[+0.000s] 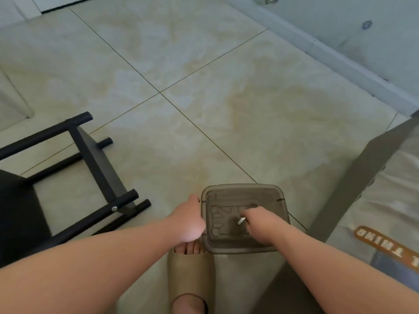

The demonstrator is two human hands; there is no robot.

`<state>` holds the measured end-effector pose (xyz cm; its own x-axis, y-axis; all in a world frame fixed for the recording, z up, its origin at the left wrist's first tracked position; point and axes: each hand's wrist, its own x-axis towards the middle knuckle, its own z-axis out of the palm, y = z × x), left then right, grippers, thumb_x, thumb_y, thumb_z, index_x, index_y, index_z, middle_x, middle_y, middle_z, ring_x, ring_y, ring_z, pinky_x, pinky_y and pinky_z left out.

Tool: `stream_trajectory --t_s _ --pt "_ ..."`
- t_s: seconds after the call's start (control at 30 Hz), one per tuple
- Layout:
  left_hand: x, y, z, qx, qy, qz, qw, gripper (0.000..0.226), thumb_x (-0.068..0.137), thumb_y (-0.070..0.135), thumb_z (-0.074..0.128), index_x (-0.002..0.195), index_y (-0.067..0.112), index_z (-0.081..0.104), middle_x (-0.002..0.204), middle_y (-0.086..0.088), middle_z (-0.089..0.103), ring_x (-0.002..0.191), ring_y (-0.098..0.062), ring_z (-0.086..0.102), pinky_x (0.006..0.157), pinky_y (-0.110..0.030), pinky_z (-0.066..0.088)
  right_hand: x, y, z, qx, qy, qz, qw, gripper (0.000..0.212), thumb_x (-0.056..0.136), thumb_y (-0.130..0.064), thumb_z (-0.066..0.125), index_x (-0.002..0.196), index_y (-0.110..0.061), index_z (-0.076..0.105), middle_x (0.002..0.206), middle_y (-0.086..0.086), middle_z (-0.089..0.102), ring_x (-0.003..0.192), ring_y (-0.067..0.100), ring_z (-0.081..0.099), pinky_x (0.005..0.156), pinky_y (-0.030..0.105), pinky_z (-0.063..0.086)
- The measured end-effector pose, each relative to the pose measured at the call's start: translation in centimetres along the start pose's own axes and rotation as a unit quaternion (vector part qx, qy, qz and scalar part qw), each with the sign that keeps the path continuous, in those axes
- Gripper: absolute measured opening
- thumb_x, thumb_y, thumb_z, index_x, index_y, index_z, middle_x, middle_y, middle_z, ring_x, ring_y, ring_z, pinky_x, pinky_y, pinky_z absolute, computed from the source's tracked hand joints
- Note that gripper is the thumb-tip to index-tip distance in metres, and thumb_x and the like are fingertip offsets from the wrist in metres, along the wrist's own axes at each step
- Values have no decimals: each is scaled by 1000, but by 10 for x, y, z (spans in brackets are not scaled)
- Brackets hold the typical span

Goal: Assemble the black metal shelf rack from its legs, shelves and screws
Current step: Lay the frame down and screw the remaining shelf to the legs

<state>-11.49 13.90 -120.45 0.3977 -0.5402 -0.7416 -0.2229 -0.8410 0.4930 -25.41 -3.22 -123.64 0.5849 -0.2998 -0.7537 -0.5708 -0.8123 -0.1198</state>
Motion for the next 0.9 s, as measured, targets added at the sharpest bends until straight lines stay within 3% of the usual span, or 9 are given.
stream_trajectory --t_s 0.13,0.27,0.37,0.57,0.73,0.9 --pt "11 -2 8 -61 -14 -20 998 38 94 27 61 124 20 37 98 -4 65 83 -17 64 60 -27 45 26 13 15 -19 -4 56 998 42 98 -10 49 139 -17 53 140 10 54 124 31 57 98 36 50" --pt "15 -6 16 -65 -14 -17 998 27 95 24 56 117 21 42 97 -4 66 89 -22 65 64 -30 45 37 24 29 -40 48 53 997 44 97 -10 52 139 -24 49 137 6 50 116 29 59 91 41 54" --pt "17 -7 17 -71 -13 -10 997 28 95 25 56 119 20 42 101 -5 66 93 -25 65 71 -32 47 44 27 38 -86 76 5 993 38 98 -15 51 134 -28 50 130 3 50 110 26 58 77 36 52" --pt "16 -9 15 -84 -17 -12 996 36 98 28 58 129 21 41 107 -5 65 93 -22 62 64 -27 40 56 29 42 -102 44 -13 994 33 99 -29 55 132 -23 55 131 1 55 115 26 59 85 38 53" --pt "12 -8 16 -98 -17 -19 995 41 100 27 57 136 18 40 115 -10 65 101 -26 63 72 -28 43 58 24 42 -109 28 -4 994 33 93 -32 56 122 -17 58 126 4 57 111 26 60 75 32 46" --pt "7 -10 15 -118 6 -27 993 42 99 25 59 136 19 41 116 -9 63 99 -24 63 69 -27 45 48 14 39 -81 29 12 996 33 90 -28 56 119 -14 58 125 8 58 111 30 61 85 36 52"
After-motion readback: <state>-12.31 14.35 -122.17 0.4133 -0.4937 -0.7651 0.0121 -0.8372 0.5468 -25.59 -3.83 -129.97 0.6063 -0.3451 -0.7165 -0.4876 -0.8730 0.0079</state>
